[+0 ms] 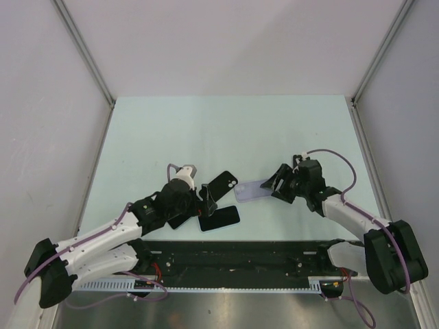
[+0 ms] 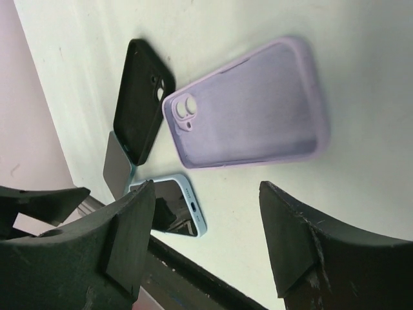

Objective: Put the phone into the phone case

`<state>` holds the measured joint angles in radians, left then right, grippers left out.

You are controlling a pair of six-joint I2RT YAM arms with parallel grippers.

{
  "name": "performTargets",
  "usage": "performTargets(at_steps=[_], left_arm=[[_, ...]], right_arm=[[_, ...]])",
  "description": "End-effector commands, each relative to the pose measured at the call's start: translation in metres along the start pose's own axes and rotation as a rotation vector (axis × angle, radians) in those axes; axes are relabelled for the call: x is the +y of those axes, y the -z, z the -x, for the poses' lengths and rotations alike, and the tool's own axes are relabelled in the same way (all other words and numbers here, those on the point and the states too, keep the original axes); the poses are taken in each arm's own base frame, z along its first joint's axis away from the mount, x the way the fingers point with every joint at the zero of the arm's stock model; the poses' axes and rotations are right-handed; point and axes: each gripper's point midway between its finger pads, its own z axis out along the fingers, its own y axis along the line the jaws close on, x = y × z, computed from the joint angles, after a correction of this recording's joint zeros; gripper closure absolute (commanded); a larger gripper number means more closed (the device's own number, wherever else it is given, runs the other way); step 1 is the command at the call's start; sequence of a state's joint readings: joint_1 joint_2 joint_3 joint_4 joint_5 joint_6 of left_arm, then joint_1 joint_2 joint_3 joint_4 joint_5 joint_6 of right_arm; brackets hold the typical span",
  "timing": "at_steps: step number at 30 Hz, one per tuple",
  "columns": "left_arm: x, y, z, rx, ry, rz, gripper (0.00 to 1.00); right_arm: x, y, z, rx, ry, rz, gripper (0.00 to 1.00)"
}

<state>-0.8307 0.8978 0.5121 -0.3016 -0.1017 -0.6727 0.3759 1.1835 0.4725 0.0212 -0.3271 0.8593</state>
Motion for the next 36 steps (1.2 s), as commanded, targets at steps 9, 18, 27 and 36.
performTargets(at_steps=[9, 18, 27, 36], left_arm=[[0.005, -0.006, 0.006, -0.008, 0.064, 0.02, 0.0], [0.033, -0.013, 0.0, 0.07, 0.219, 0.04, 0.0], [0.087, -0.006, 0.009, 0.044, 0.386, 0.09, 0.0], [0.139, -0.001, 0.004, 0.044, 0.583, 0.222, 0.0]], right_arm=[[-0.008, 0.01, -0.005, 0.039, 0.032, -0.008, 0.3], [0.011, -0.013, -0.023, 0.119, 0.081, 0.003, 0.3], [0.075, -0.044, -0.03, 0.167, 0.172, 0.117, 0.3], [0.119, -0.083, -0.065, 0.286, 0.269, 0.181, 0.31]])
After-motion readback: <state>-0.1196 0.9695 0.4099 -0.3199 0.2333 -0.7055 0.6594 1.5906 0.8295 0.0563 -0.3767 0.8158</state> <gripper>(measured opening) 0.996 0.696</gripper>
